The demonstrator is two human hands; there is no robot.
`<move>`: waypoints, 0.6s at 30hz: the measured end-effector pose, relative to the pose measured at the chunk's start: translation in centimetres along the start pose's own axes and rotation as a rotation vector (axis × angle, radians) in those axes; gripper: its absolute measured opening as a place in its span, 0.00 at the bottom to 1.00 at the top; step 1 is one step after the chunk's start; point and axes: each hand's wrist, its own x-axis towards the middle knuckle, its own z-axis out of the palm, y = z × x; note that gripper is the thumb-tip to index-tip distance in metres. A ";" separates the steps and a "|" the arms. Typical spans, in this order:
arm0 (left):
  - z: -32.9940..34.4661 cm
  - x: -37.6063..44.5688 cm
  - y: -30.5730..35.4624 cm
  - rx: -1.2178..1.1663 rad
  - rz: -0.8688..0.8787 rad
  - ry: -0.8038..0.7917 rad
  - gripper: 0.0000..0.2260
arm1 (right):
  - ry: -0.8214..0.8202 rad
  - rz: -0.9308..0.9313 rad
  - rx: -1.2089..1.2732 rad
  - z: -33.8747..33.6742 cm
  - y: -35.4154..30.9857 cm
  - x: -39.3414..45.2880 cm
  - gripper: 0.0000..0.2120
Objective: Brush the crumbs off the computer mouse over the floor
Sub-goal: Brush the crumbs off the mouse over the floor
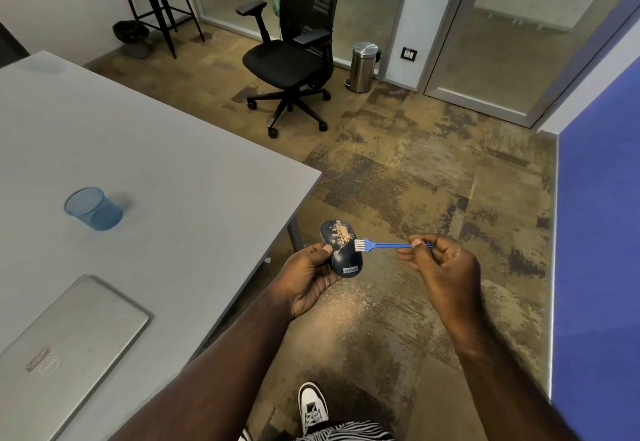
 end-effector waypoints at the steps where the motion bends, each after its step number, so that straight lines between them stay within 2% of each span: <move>1: 0.0 -0.1 0.1 -0.020 -0.001 -0.015 0.08 | 0.000 0.001 0.048 -0.1 0.0 0.0 0.06; 9: 1.0 -0.7 0.4 -0.117 -0.092 -0.087 0.19 | -0.063 0.005 0.181 0.1 -0.2 -1.2 0.07; 18: 1.6 -0.3 -0.5 -0.081 -0.146 -0.048 0.21 | -0.112 -0.061 0.027 1.5 -0.1 -2.0 0.08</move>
